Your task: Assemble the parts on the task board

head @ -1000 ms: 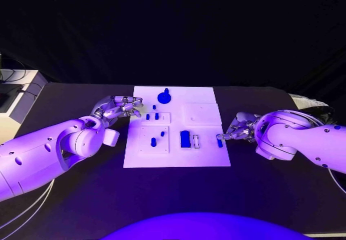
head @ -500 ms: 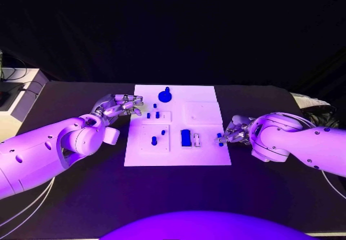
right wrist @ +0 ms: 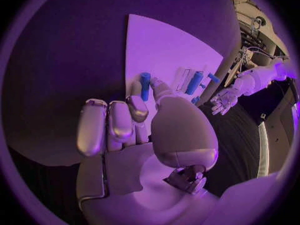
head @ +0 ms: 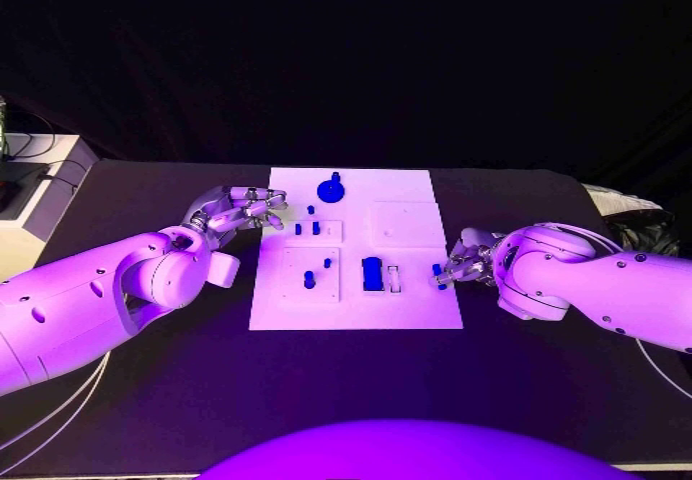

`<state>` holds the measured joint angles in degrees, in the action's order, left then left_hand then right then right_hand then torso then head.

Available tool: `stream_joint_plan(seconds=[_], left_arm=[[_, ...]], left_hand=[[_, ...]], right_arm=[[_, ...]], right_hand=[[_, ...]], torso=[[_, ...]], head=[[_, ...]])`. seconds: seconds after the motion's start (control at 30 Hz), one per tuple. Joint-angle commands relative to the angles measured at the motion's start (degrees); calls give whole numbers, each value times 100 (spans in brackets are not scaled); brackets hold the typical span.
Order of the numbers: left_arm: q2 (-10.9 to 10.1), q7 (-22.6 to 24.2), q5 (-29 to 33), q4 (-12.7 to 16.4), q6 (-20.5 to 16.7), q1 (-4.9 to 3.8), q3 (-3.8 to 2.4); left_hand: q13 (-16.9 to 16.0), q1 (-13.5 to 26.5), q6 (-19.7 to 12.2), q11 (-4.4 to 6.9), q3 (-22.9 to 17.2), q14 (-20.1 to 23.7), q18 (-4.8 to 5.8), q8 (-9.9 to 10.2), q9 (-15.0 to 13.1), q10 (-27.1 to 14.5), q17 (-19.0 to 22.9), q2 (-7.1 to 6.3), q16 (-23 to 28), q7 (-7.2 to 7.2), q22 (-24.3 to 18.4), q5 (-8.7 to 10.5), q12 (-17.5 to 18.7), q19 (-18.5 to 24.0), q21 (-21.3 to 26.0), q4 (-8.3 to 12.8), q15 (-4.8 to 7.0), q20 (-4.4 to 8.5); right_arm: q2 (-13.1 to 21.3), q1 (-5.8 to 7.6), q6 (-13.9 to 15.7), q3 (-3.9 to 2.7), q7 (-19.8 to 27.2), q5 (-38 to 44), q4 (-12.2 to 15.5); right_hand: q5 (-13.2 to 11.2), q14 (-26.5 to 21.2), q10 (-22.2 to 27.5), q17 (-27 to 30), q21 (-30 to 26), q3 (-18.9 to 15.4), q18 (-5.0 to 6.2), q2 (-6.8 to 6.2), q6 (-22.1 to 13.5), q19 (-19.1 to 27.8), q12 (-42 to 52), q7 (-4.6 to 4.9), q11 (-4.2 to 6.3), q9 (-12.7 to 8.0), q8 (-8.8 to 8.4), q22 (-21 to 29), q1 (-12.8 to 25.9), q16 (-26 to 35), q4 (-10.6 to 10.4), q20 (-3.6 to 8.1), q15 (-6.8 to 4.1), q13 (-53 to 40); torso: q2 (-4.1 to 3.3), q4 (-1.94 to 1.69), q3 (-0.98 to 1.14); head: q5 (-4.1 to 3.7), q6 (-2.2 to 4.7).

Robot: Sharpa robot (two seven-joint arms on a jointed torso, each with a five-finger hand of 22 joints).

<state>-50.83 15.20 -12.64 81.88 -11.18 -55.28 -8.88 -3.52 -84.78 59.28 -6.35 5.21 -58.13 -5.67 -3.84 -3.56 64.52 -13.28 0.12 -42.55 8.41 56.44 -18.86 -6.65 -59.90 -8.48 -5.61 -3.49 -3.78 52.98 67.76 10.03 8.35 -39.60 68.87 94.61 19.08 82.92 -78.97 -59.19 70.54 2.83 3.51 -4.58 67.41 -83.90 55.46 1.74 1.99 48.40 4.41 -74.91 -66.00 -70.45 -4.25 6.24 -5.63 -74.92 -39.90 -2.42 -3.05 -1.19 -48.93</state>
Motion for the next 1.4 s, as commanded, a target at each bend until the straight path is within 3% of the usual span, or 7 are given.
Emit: stream_joint_plan(seconds=[0.03, 0.13, 0.3, 0.63, 0.83, 0.97, 1.4], left_arm=[[-6, 15, 23, 22, 62, 1, -5], [-11, 8, 23, 22, 59, 1, -5], [-18, -8, 23, 27, 56, 1, -5], [-26, -37, 23, 31, 61, 1, -5], [-27, -46, 23, 29, 66, 1, -5], [-27, -50, 23, 24, 66, 1, -5], [-24, -64, 22, 20, 74, 1, -5]], left_hand=[[-6, 3, -39, -20, 14, 23, 90, 10, -6, -25, 5, 20, -25, 8, 6, 21, 1, -40, 35, -17, -5, -2], [-6, 3, -39, -20, 14, 23, 90, 10, -6, -25, 5, 20, -25, 8, 6, 21, 1, -40, 35, -17, -5, -2], [-5, 8, -53, -24, 14, 24, 90, 12, -5, -35, 6, 21, -24, 18, 7, 22, 2, -41, 41, -24, -7, -4], [-6, 12, -62, -26, 16, 24, 90, 15, -4, -38, 6, 18, -24, 24, 7, 21, 2, -41, 42, -26, -8, -4], [-7, 7, -66, -26, 13, 21, 87, 10, -6, -38, 6, 22, -28, 29, 10, 22, -7, -46, 46, -25, -7, -4], [-7, 5, -61, -27, 12, 21, 87, 7, -7, -42, 6, 22, -28, 29, 11, 20, -7, -46, 47, -25, -8, -5], [-7, 5, -61, -27, 12, 21, 87, 7, -7, -42, 6, 22, -28, 29, 11, 20, -7, -46, 47, -25, -8, -5]], right_arm=[[-35, -76, -81, 36, -58, 309, -80], [-90, -103, -44, 37, -54, 395, -128], [-142, -126, -9, 39, -45, 452, -161], [-126, -149, 31, 40, 54, 215, -76], [-90, -152, 138, 40, 145, -136, 16], [-47, -144, 347, 38, 218, -406, 127], [-6, 1, 1209, 28, 368, -1597, 424]], right_hand=[[36, -7, 59, -1, -27, -12, -31, 111, -203, -261, -20, 116, -12, -850, -69, -983, -130, 21, 159, -16, 30, -249], [-137, -10, 88, 7, -43, 151, -27, 273, -244, -256, -28, 120, -12, -984, -77, -979, -361, 33, 381, -20, 30, -227], [-76, -10, 119, 6, -51, 424, -27, 322, -266, -251, -14, 139, -28, -1188, -72, -978, -417, 40, 619, -25, 39, -206], [771, -18, 195, -2, -37, 1172, -22, 441, -325, -247, -14, 262, -66, -1655, -75, -983, -562, 53, 1262, -43, 64, -158], [945, -21, 182, -8, -28, 1813, -6, 447, -286, -237, 6, 308, -71, -1800, -66, -982, -267, 62, 1596, -67, 80, -119], [956, -21, 147, -6, -19, 1853, -5, 460, -230, -237, 48, 286, -57, -1809, -62, -982, -210, 69, 1639, -65, 69, -117], [1020, -17, 123, -2, -32, 1855, -6, 448, -91, -231, 26, 262, -40, -2189, -57, -976, -149, 91, 1713, -51, 57, -97]], torso=[[3, -23, -2], [4, -38, -4], [-1, -29, -6], [-1, -24, -5], [2, -29, -4], [0, -24, -1], [1, -22, -6]], head=[[3, -14], [2, -20], [7, -20], [21, -20], [33, -22], [41, -21], [50, -31]])
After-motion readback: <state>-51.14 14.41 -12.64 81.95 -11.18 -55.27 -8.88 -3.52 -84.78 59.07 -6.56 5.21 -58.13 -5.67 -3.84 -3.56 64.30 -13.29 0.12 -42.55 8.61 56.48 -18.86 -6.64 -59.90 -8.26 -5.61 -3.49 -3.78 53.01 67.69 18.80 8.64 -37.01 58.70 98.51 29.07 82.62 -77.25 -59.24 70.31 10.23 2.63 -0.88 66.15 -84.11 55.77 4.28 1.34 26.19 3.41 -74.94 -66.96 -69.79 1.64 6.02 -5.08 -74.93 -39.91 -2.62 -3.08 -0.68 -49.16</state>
